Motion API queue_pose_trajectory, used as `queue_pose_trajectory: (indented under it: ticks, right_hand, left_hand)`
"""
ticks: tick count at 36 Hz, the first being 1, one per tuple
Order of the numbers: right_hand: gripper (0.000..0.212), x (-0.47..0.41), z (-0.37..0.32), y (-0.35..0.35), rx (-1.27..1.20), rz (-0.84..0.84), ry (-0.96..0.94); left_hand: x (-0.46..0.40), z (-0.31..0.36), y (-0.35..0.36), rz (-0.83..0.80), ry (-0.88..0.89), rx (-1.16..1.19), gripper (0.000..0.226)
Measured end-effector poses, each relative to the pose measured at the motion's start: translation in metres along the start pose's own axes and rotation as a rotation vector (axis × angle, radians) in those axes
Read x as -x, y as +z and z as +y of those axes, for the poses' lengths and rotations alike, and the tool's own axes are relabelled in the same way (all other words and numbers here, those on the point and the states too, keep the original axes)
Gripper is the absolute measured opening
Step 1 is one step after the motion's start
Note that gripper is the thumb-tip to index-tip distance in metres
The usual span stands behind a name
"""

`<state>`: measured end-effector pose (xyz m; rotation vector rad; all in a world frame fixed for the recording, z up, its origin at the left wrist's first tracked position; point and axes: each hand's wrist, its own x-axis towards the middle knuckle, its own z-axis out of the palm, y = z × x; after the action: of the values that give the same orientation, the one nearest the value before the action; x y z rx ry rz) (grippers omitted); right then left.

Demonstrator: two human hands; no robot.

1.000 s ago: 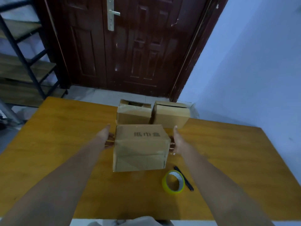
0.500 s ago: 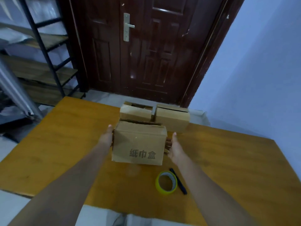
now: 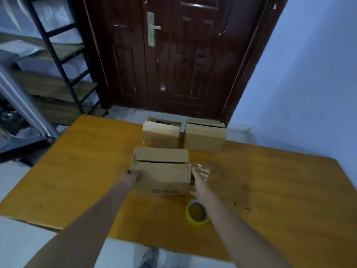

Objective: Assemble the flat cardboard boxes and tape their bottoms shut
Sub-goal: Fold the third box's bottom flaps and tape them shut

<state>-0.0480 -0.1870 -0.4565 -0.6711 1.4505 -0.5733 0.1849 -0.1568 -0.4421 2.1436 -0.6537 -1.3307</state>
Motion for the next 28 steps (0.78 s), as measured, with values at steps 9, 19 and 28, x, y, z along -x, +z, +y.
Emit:
queue_pose_trajectory:
  ticks: [9,19,28]
  right_hand:
    - [0.045,-0.003,-0.004,0.010,0.294,0.065,-0.180]
    - [0.054,-0.028,-0.017,0.023,0.346,0.159,-0.165]
    - [0.049,-0.023,-0.048,0.026,0.487,0.302,-0.149]
  left_hand:
    - [-0.014,-0.009,-0.008,0.195,0.035,-0.056,0.047]
    - [-0.044,0.016,-0.014,0.117,0.109,-0.051,0.042]
    - [-0.075,0.033,-0.012,-0.052,0.145,-0.022,0.045]
